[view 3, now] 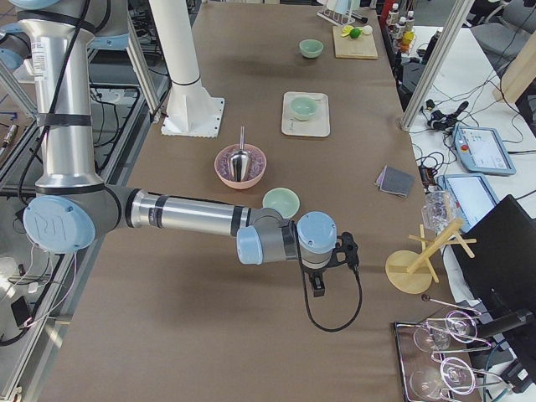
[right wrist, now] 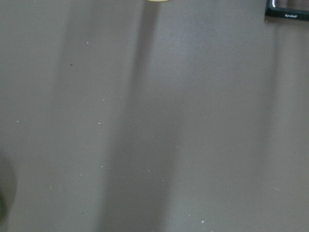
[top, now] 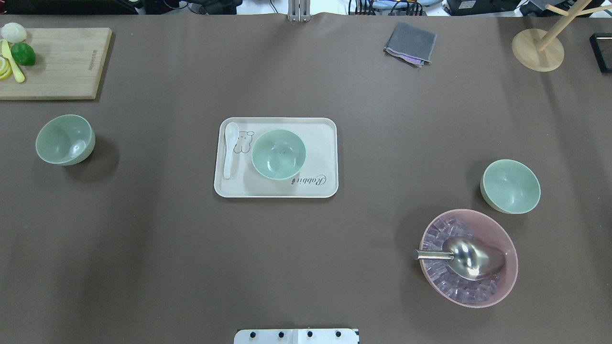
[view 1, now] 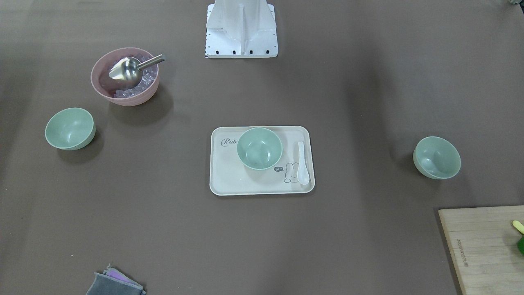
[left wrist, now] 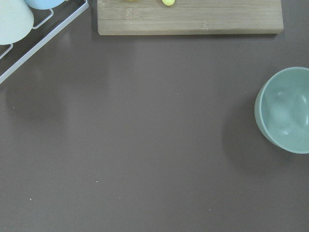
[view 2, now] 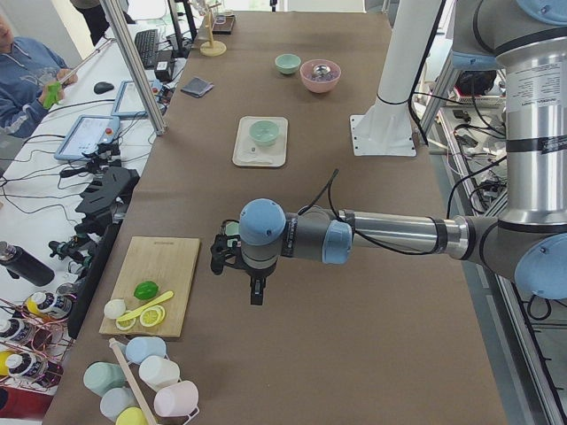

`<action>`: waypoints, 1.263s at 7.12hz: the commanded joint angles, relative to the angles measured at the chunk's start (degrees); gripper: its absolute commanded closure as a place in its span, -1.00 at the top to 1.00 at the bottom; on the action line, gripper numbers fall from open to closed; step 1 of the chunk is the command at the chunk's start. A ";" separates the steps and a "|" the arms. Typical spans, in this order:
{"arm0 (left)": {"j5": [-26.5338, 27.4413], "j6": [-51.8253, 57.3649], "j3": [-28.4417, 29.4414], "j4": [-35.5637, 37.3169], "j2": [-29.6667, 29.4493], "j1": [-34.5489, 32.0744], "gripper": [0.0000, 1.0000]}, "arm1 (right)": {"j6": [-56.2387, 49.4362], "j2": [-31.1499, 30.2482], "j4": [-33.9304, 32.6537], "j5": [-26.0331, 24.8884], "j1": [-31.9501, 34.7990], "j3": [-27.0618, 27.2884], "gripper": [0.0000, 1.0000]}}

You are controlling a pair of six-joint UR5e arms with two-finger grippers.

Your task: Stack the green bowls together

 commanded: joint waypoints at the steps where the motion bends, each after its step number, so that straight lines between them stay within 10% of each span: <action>1: 0.02 -1.89 -1.56 -5.63 2.51 0.47 0.97 | 3.30 -0.19 0.73 1.29 -0.76 2.11 1.00; 9: 5.48 -17.80 0.36 -7.94 -5.82 14.44 0.93 | 26.17 0.60 0.82 -8.91 -23.78 15.13 0.99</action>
